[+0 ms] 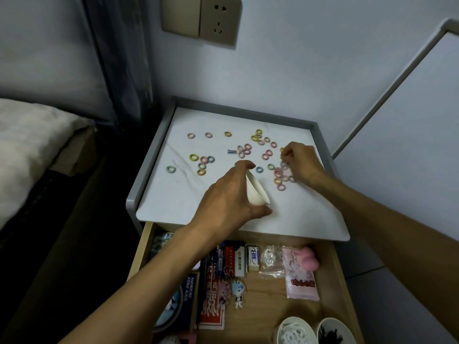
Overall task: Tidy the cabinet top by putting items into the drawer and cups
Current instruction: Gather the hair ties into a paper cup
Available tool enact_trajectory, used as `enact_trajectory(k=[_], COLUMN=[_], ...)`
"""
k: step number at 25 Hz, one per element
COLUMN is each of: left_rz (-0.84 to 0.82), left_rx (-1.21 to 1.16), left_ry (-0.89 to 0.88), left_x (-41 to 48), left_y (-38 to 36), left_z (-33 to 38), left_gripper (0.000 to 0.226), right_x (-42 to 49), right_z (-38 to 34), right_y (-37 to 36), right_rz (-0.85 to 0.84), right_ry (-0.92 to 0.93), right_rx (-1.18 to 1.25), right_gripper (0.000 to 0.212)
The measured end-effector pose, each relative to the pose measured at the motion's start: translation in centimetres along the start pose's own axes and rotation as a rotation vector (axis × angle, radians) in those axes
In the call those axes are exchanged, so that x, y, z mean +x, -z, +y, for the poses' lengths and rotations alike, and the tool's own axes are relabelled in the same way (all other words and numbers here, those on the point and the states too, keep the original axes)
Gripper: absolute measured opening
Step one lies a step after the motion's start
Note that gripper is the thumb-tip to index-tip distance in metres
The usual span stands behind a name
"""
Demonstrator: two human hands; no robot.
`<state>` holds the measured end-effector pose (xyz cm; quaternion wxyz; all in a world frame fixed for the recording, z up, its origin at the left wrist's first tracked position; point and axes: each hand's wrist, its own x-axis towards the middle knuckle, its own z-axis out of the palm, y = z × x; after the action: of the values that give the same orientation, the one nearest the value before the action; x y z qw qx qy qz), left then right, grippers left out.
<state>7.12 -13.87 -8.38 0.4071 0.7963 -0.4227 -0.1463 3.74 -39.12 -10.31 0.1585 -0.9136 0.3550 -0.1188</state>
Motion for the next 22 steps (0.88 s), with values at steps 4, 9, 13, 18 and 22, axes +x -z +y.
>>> enact_trajectory(k=[4,9,13,18,22], left_rz=[0.0,-0.019,-0.001,0.004,-0.007], left_rx=[-0.007,-0.034,-0.01,-0.019,-0.02], left_ry=[0.012,-0.018,0.001,0.016,0.007], left_x=[0.3,0.1,0.1,0.2,0.1], left_y=[-0.2,-1.5,-1.8,-1.9,-1.6], left_z=[0.1,0.3,0.3,0.0,-0.2], left_gripper=[0.087,0.085,0.083,0.086,0.086], right_x=[-5.4,-12.2,-10.6,-6.3,-5.1], right_z=[-3.2,-6.2,-4.6,2.3,4.4], right_y=[2.8,2.2,2.8,1.0,-1.6], right_rz=[0.073,-0.241,-0.169,0.064,-0.06], right_ry=[0.036,0.389,0.271,0.009,0.201], right_rx=[0.454,0.467,0.703,0.269,0.045], right_gripper=[0.008,0.021,0.018,0.026,0.034])
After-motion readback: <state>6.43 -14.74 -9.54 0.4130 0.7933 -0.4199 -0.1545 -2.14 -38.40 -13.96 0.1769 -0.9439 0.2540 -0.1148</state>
